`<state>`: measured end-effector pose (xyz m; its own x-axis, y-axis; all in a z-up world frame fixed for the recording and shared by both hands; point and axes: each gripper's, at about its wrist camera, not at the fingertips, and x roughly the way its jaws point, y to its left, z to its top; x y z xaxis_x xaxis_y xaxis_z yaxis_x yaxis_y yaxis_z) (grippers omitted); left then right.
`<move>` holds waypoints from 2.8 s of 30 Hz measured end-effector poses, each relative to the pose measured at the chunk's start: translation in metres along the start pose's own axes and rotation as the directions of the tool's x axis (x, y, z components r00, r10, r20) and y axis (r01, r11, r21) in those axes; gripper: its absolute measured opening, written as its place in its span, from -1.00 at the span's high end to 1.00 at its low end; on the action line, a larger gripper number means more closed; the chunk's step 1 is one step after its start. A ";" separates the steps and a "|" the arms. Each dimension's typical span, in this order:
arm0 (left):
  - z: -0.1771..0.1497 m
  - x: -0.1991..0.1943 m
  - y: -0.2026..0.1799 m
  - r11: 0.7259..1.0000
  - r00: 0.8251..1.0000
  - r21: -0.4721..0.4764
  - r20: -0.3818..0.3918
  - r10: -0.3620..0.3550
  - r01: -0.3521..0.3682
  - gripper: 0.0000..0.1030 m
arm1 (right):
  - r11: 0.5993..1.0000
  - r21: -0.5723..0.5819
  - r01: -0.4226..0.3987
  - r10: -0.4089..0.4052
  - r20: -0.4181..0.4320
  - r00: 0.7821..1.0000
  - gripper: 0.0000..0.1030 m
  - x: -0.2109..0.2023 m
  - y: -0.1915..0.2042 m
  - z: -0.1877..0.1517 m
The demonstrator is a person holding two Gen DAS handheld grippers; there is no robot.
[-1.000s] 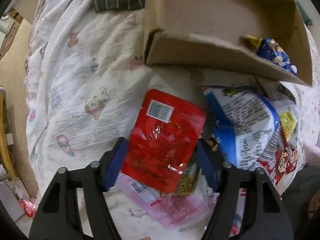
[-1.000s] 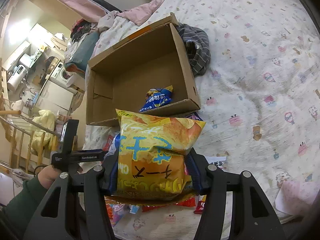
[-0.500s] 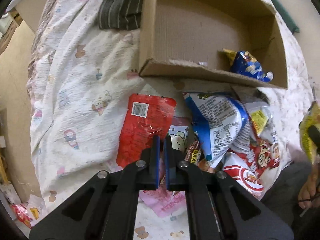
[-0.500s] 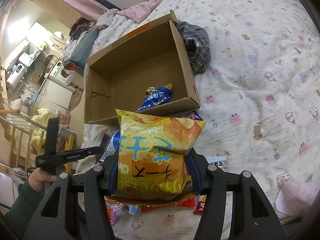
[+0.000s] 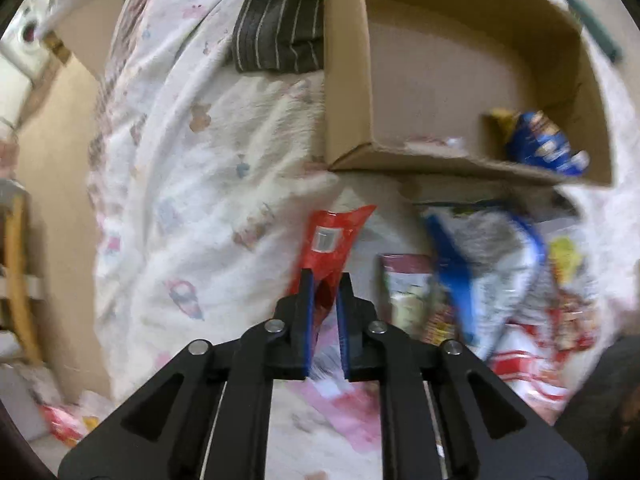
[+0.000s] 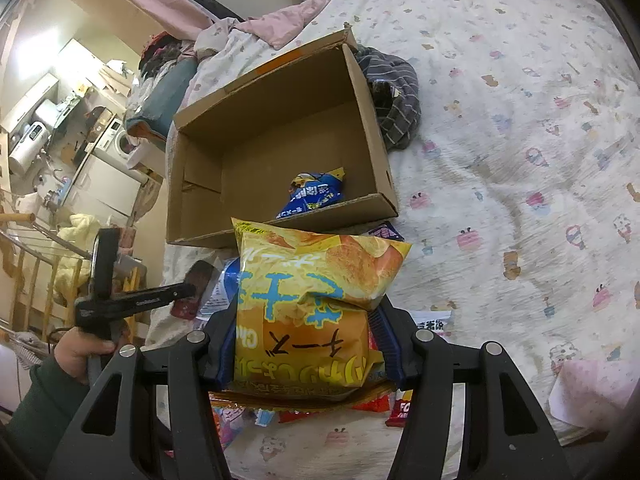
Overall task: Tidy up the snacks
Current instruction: 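Grasp the red packet with the left gripper and lift it, then release the red packet into the box with the left gripper while the right drops the chip bag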
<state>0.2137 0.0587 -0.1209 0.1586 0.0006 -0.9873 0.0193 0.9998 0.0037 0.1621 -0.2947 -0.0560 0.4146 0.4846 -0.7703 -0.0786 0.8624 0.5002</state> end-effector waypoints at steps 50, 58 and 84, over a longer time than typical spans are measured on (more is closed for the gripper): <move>0.076 -0.063 -0.077 0.994 0.938 0.002 0.331 -0.105 0.110 0.89 | 0.987 -0.143 -0.076 0.083 0.046 0.995 -0.14 0.077 0.054 0.104; 0.081 -0.042 -0.084 0.995 0.939 0.032 0.329 -0.099 0.094 0.88 | 0.992 -0.114 -0.046 0.047 0.003 0.999 -0.14 0.102 0.041 0.103; 0.079 -0.054 -0.082 0.993 0.915 0.027 0.388 -0.115 0.113 -0.62 | 0.994 -0.090 -0.062 0.068 0.069 0.995 -0.76 0.091 0.037 0.107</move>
<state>0.2820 -0.0251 -0.0550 0.5257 -0.1220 -0.8418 0.0641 0.9925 -0.1038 0.2941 -0.2345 -0.0648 0.4702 0.5308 -0.7051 -0.1849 0.8405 0.5093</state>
